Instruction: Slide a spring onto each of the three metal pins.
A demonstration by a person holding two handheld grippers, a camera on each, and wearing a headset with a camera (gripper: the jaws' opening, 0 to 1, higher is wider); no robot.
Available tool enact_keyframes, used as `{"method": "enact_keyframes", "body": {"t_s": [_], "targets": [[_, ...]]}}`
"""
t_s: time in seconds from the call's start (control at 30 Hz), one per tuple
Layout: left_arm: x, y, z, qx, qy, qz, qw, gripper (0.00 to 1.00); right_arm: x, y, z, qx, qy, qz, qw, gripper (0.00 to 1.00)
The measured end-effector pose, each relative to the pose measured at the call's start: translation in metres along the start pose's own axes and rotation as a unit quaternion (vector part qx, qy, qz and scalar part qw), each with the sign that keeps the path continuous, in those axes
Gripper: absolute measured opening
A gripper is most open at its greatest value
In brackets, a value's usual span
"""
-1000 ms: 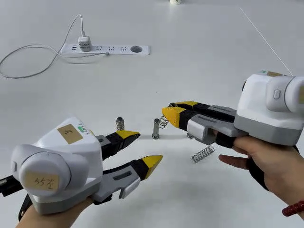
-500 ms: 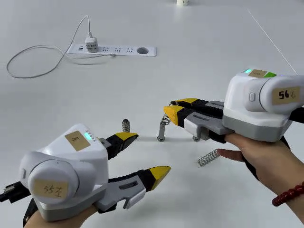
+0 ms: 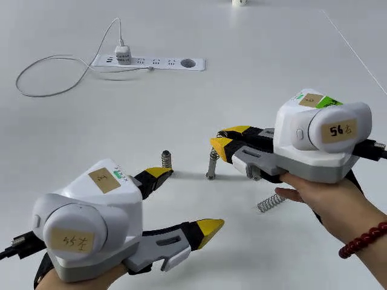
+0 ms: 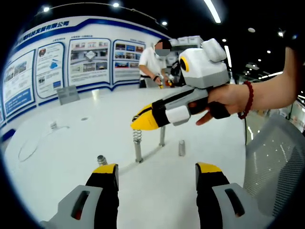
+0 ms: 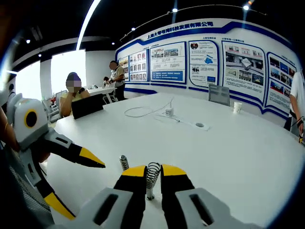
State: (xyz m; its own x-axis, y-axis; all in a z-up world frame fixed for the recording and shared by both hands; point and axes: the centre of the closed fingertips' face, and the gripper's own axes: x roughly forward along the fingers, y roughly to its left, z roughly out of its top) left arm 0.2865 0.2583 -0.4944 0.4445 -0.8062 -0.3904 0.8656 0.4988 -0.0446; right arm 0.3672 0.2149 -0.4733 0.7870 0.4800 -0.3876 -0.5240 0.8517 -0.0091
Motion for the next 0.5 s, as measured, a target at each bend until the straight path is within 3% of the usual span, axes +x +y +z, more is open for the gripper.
{"method": "enact_keyframes", "body": {"t_s": [0.3, 0.5], "targets": [[0.001, 0.002, -0.003, -0.005, 0.005, 0.008, 0.9999, 0.73, 0.004, 0.006, -0.010, -0.037, 0.017, 0.001, 0.9992, 0.12], [0.000, 0.004, -0.004, -0.009, 0.006, 0.014, 0.9998, 0.76, 0.007, 0.006, -0.017, -0.042, 0.026, 0.000, 0.9988, 0.12]]}}
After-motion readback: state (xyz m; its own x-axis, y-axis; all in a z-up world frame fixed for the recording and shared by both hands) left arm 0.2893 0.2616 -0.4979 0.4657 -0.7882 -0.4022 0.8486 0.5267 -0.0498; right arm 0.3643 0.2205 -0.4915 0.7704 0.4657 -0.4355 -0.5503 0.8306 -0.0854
